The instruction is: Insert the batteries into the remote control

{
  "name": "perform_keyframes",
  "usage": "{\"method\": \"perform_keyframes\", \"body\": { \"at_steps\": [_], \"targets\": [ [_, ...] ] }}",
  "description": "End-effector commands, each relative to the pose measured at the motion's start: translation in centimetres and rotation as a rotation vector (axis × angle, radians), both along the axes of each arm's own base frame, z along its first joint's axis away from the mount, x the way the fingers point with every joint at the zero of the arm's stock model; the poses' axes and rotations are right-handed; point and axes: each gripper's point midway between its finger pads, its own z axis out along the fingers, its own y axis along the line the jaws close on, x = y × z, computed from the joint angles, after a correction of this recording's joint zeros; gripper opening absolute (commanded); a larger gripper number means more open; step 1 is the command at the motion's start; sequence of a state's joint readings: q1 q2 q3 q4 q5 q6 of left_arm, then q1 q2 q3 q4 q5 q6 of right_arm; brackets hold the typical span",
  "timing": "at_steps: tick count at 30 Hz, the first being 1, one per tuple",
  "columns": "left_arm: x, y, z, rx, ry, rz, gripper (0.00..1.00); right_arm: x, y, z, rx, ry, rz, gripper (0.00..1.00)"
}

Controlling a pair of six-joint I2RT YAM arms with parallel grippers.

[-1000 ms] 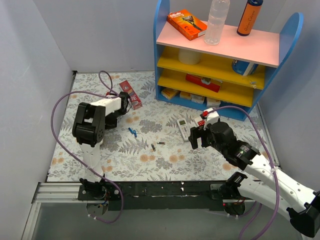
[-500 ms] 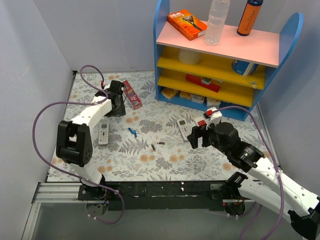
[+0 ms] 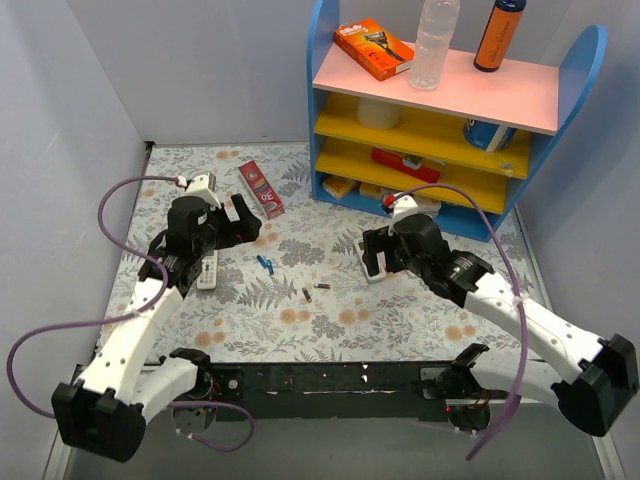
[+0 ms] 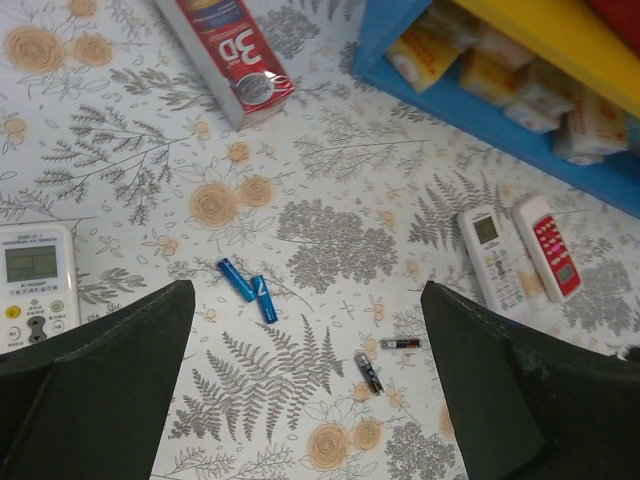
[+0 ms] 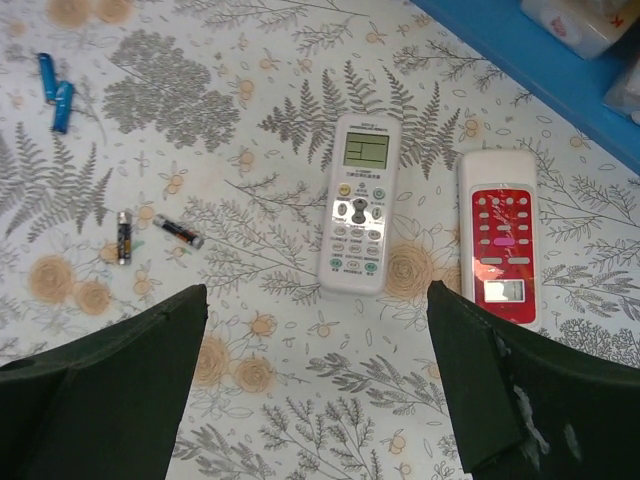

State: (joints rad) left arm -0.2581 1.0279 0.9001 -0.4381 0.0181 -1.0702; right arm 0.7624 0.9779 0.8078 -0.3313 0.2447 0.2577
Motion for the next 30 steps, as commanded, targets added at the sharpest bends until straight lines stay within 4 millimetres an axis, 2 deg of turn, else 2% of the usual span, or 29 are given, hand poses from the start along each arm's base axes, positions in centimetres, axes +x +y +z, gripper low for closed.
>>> {"method": "perform_keyframes", "body": {
  "at_steps": [1, 2, 4, 5, 7, 9, 10, 11, 12, 13, 18, 23, 26, 30],
  "targets": [
    [-1.3, -1.4, 3.3, -0.073, -0.168, -0.086, 0.98, 2.6, -0.6, -0.2, -0.080, 0.038, -0.083, 0.96],
    [-1.5, -1.7, 3.2, -0.067, -0.171, -0.095, 0.98, 3.2, -0.5, -1.6, -0.113, 0.074, -0.090, 0.96],
    [-1.8, -1.6, 2.5, -0.048, -0.172, -0.098, 0.98, 4.3, -0.3, -2.2, -0.117, 0.099, -0.097, 0.95],
    [-1.8, -1.6, 2.2, -0.038, -0.172, -0.090, 0.98, 4.8, 0.0, -3.7, -0.147, 0.139, -0.091, 0.94],
    [-1.9, -1.8, 1.7, -0.023, -0.165, -0.097, 0.98, 5.4, 0.6, -4.6, -0.153, 0.171, -0.070, 0.93],
    [-2.1, -2.0, 1.4, -0.011, -0.159, -0.096, 0.98, 6.3, 0.9, -6.1, -0.186, 0.210, -0.071, 0.91],
    [-1.9, -1.6, 1.3, 0.005, -0.159, -0.075, 0.98, 6.6, 1.0, -7.5, -0.211, 0.242, -0.068, 0.91],
    [-2.1, -1.8, 1.0, 0.017, -0.155, -0.084, 0.98, 6.9, 1.3, -7.8, -0.216, 0.253, -0.062, 0.91],
    [-2.0, -1.7, 1.1, 0.026, -0.157, -0.069, 0.98, 7.0, 1.5, -8.4, -0.220, 0.274, -0.052, 0.89],
    [-2.0, -1.8, 1.0, 0.030, -0.155, -0.073, 0.98, 7.0, 1.5, -9.8, -0.244, 0.308, -0.046, 0.88],
    [-2.4, -2.8, 0.8, 0.029, -0.150, -0.112, 0.98, 6.6, 2.2, -12.3, -0.258, 0.382, -0.011, 0.85],
    [-2.5, -3.1, 0.8, 0.030, -0.151, -0.122, 0.98, 5.9, 2.1, -14.7, -0.286, 0.448, 0.001, 0.81],
    [-2.6, -3.4, 0.7, 0.024, -0.150, -0.136, 0.98, 5.6, 1.8, -15.7, -0.303, 0.470, 0.000, 0.76],
    [-2.7, -3.8, 0.6, 0.017, -0.146, -0.156, 0.98, 5.1, 1.7, -16.5, -0.319, 0.495, 0.013, 0.63]
  ]
}}
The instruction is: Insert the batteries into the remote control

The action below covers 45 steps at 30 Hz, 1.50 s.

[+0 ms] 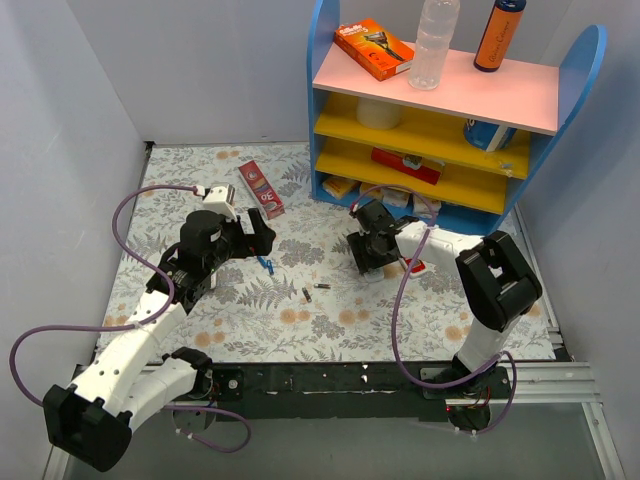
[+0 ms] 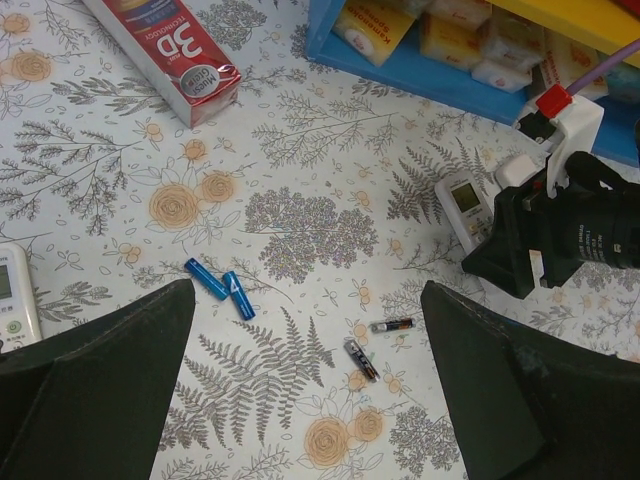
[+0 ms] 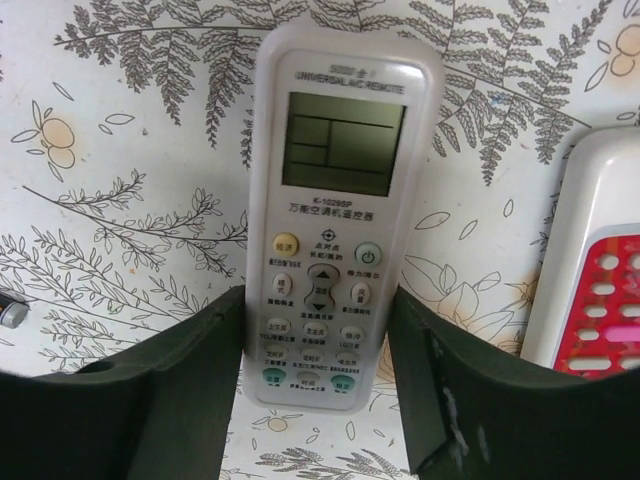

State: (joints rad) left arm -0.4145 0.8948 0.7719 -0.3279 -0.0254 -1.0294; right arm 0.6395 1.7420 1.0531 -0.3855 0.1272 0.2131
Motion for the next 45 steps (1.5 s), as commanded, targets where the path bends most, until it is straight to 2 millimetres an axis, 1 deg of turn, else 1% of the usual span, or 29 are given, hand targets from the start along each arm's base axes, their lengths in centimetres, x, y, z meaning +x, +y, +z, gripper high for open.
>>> {"method": "perform_keyframes", "body": {
  "at_steps": [1, 2, 3, 4, 6, 7, 8, 9, 10, 11, 12, 13, 15, 16, 18, 20, 22, 24, 25, 26, 27, 28, 29, 30, 31, 35, 42, 43, 45],
  "targets": [
    [0.0, -0.4, 0.3, 0.000, -0.018, -0.027, 0.98, 0.0, 0.3, -0.3, 0.007, 0.017, 0.016, 0.61],
    [0.0, -0.6, 0.3, -0.002, -0.017, -0.032, 0.98, -0.1, 0.2, -0.3, 0.008, 0.017, 0.015, 0.58],
    [-0.2, -1.0, 0.2, -0.014, -0.009, -0.058, 0.98, -0.2, 0.2, -0.2, 0.012, 0.013, 0.018, 0.51],
    [-0.2, -1.2, 0.3, -0.021, -0.009, -0.068, 0.98, -0.2, 0.2, 0.4, 0.025, -0.003, 0.019, 0.48],
    [-0.5, -2.1, 0.4, -0.052, -0.002, -0.112, 0.98, -0.4, 0.4, 1.0, 0.051, -0.020, 0.026, 0.33],
    [-0.6, -2.6, 0.6, -0.068, 0.001, -0.130, 0.98, -0.2, 0.6, 2.0, 0.075, -0.047, 0.027, 0.28],
    [-0.7, -3.0, 0.7, -0.087, 0.003, -0.144, 0.98, -0.4, 0.7, 2.4, 0.090, -0.058, 0.030, 0.27],
    [-1.0, -3.6, 1.0, -0.108, 0.006, -0.177, 0.98, -0.6, 0.9, 2.7, 0.111, -0.065, 0.034, 0.23],
    [-1.1, -3.9, 1.3, -0.122, 0.002, -0.190, 0.98, -0.7, 1.1, 3.8, 0.142, -0.092, 0.038, 0.19],
    [-1.0, -4.1, 1.6, -0.140, -0.003, -0.196, 0.98, -0.8, 1.2, 4.3, 0.163, -0.103, 0.041, 0.18],
    [-1.2, -4.5, 1.9, -0.155, -0.006, -0.214, 0.98, -1.3, 1.6, 4.5, 0.194, -0.108, 0.052, 0.13],
    [-1.1, -4.7, 2.3, -0.169, -0.018, -0.220, 0.98, -1.3, 1.9, 5.9, 0.234, -0.143, 0.057, 0.13],
    [-1.4, -5.2, 2.7, -0.208, -0.024, -0.238, 0.98, -1.9, 2.4, 6.7, 0.301, -0.161, 0.083, 0.13],
    [-1.7, -5.7, 3.0, -0.230, -0.026, -0.264, 0.98, -2.1, 2.8, 8.4, 0.345, -0.200, 0.097, 0.13],
    [-1.8, -6.2, 3.5, -0.271, -0.038, -0.281, 0.98, -2.8, 3.5, 9.9, 0.417, -0.221, 0.140, 0.13],
    [-2.1, -6.8, 4.2, -0.308, -0.056, -0.321, 0.98, -3.4, 4.2, 12.3, 0.509, -0.281, 0.186, 0.13],
    [-2.5, -7.5, 5.2, -0.353, -0.081, -0.361, 0.98, -4.7, 5.4, 15.0, 0.628, -0.325, 0.265, 0.13],
    [-2.9, -7.9, 5.7, -0.384, -0.105, -0.391, 0.98, -6.2, 6.5, 16.9, 0.739, -0.330, 0.341, 0.13],
    [-3.1, -8.1, 6.8, -0.415, -0.149, -0.410, 0.98, -6.9, 6.8, 18.6, 0.793, -0.362, 0.373, 0.12],
    [-3.6, -8.4, 7.2, -0.432, -0.166, -0.441, 0.98, -7.3, 7.1, 19.4, 0.849, -0.379, 0.390, 0.12],
    [-4.0, -8.4, 7.1, -0.444, -0.174, -0.454, 0.98, -8.3, 7.5, 20.3, 0.902, -0.377, 0.442, 0.12],
    [-4.3, -8.5, 8.3, -0.468, -0.228, -0.475, 0.98, -8.9, 7.6, 21.4, 0.939, -0.397, 0.467, 0.12],
    [-4.7, -8.6, 8.6, -0.488, -0.239, -0.492, 0.98, -9.3, 7.8, 22.2, 0.977, -0.421, 0.490, 0.12],
    [-5.1, -8.7, 9.0, -0.500, -0.256, -0.512, 0.98, -10.2, 7.9, 22.9, 1.018, -0.409, 0.523, 0.12],
    [-5.4, -8.9, 9.1, -0.514, -0.289, -0.533, 0.98, -10.7, 8.0, 23.1, 1.040, -0.403, 0.542, 0.12],
    [-6.4, -9.3, 9.5, -0.588, -0.293, -0.584, 0.98, -12.6, 8.4, 24.5, 1.143, -0.387, 0.629, 0.12],
    [-6.8, -10.2, 9.2, -0.664, -0.245, -0.633, 0.98, -13.8, 8.6, 25.1, 1.208, -0.369, 0.683, 0.12],
    [-7.0, -10.2, 9.7, -0.676, -0.267, -0.652, 0.98, -13.9, 8.6, 25.2, 1.212, -0.364, 0.687, 0.12],
    [-7.2, -10.4, 9.6, -0.695, -0.260, -0.669, 0.98, -14.0, 8.7, 25.2, 1.221, -0.353, 0.694, 0.12]
  ]
}}
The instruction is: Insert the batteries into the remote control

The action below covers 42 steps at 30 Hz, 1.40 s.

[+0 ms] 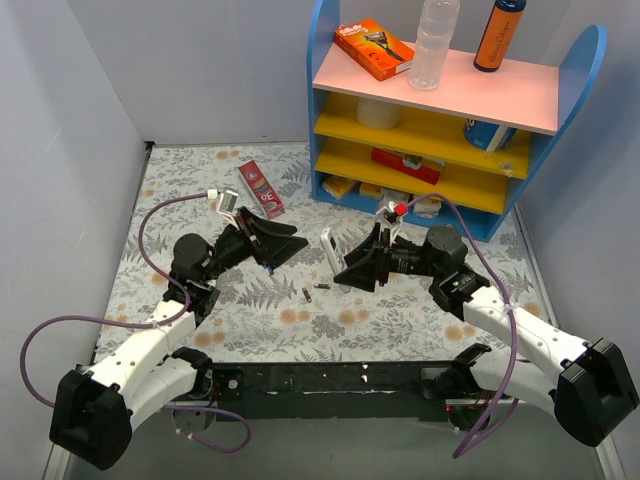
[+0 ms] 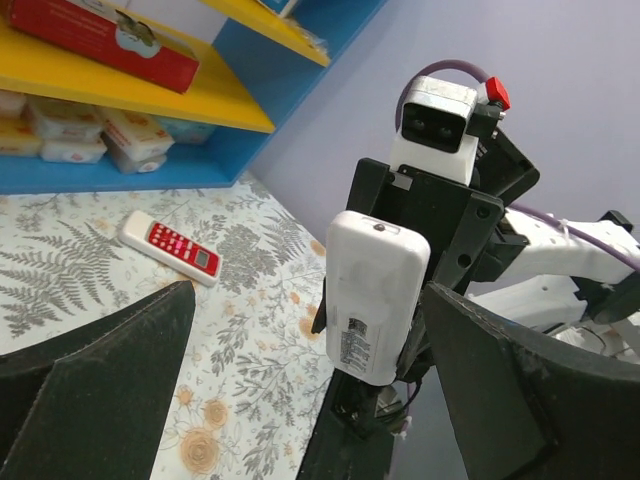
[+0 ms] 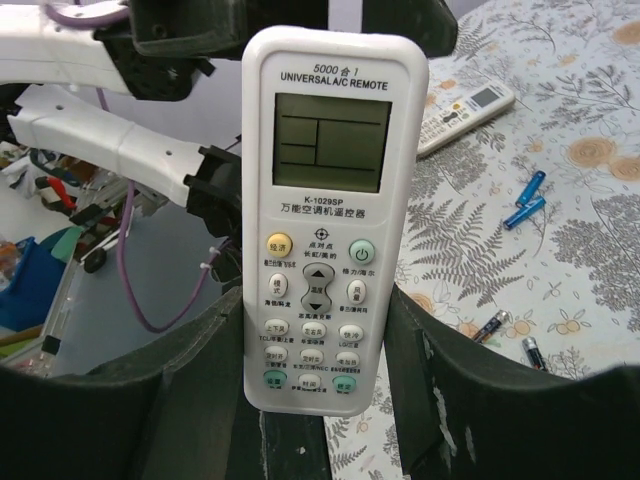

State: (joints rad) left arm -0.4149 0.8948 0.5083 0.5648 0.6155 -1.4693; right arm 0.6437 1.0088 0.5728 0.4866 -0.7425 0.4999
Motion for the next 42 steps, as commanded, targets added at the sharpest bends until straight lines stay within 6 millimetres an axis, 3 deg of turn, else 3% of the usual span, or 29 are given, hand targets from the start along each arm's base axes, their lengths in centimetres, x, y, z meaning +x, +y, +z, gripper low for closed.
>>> {"method": "perform_keyframes", "body": {
  "at_steps": [1, 10, 27, 32, 36, 38, 39, 42],
  "targets": [
    [-1.3, -0.7, 1.1, -0.071, -0.026, -0.092, 0.98, -1.2, 0.4, 2.7, 0.096, -0.075, 0.075, 0.12],
    [-3.6, -1.9, 1.3, -0.128, -0.066, -0.268, 0.98, -1.2, 1.1, 2.7, 0.114, -0.019, 0.105, 0.12],
    [-3.7, -3.2, 0.3, -0.105, -0.030, -0.283, 0.95, -1.3, 3.3, 2.5, 0.133, 0.033, 0.165, 0.12],
    [-3.5, -3.0, 0.2, -0.093, -0.030, -0.244, 0.79, -1.2, 3.5, 2.3, 0.129, 0.042, 0.168, 0.12],
    [-3.1, -2.9, -0.2, -0.080, -0.008, -0.213, 0.56, -1.4, 3.7, 2.2, 0.127, 0.044, 0.178, 0.12],
    [-3.0, -2.8, -0.1, -0.089, -0.001, -0.201, 0.50, -1.4, 3.9, 2.0, 0.124, 0.048, 0.184, 0.13],
    [-3.0, -2.8, -0.1, -0.094, 0.001, -0.196, 0.41, -1.4, 4.0, 2.0, 0.124, 0.049, 0.184, 0.14],
    [-2.6, -2.5, 0.0, -0.118, 0.027, -0.158, 0.27, -1.1, 4.1, 1.7, 0.118, 0.062, 0.165, 0.25]
  ]
}}
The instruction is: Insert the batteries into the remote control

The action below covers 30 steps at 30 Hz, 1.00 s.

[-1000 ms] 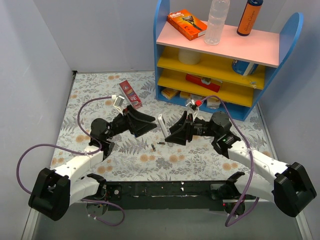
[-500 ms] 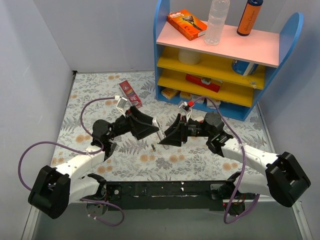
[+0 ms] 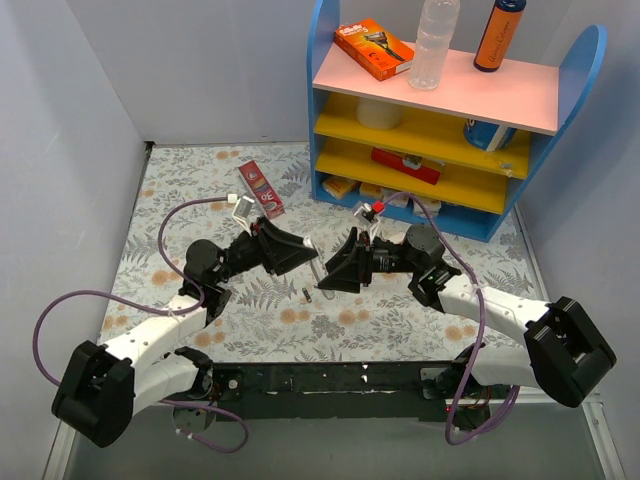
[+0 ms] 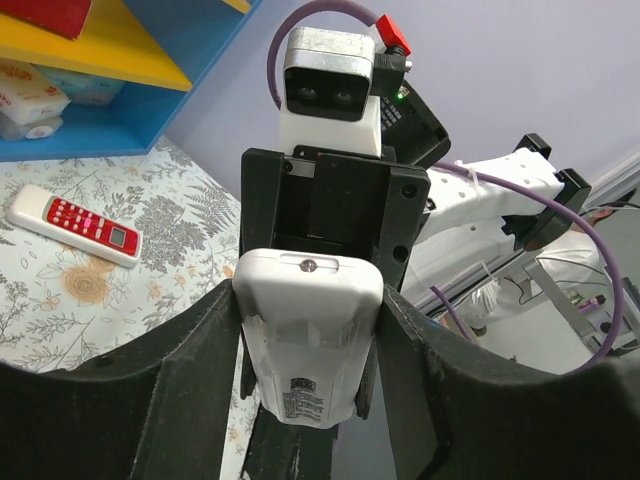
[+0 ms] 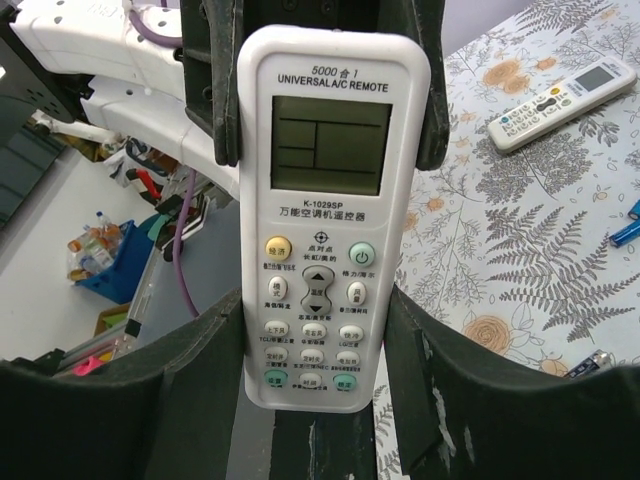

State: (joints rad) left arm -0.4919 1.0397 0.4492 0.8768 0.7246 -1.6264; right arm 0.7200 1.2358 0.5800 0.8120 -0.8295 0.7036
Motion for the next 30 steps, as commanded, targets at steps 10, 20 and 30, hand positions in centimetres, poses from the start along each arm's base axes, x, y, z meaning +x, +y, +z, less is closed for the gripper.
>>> {"method": "perform_keyframes", "body": {
  "at_steps": [10, 20, 30],
  "targets": [
    [5.9, 3.0, -3.4, 0.140, 0.265, 0.417, 0.00, 3.0, 0.4, 0.5, -0.088, -0.190, -0.243, 0.78],
    [6.7, 3.5, -3.7, 0.187, 0.329, 0.481, 0.00, 4.9, 2.1, -0.9, -0.183, -0.338, -0.410, 0.70],
    [6.7, 3.6, -3.9, 0.206, 0.352, 0.493, 0.00, 5.6, 4.1, -2.8, -0.262, -0.384, -0.471, 0.39]
  ]
}}
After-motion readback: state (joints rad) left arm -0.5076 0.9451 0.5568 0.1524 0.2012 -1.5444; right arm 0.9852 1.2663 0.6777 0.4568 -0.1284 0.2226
